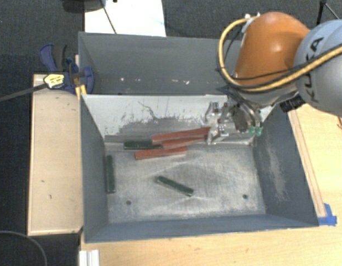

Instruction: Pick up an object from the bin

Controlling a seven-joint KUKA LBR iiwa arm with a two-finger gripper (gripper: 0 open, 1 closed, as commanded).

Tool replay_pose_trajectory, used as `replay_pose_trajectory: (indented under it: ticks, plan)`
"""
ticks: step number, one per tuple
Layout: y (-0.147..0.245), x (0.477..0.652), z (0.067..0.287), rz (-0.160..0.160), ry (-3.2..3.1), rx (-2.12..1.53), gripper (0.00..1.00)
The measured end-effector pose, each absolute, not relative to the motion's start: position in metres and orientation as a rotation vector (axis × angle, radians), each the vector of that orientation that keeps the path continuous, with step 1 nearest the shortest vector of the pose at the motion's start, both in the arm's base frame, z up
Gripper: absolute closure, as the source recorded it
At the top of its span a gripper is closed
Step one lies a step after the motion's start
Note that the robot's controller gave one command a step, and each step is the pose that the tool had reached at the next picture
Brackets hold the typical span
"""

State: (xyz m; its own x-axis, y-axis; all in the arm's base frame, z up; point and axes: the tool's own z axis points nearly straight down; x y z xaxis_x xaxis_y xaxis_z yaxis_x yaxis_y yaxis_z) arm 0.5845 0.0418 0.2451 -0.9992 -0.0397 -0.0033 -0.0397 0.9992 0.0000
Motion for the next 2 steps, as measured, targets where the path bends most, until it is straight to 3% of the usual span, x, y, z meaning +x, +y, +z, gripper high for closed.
replay_pose_trajectory:
  ticks: [1,2]
  plan:
    - [0.041,0.584,0.247,0.000,3.142,-0.054,0.00]
    - [0.021,0.584,0.307,0.000,3.138,0.043,1.00]
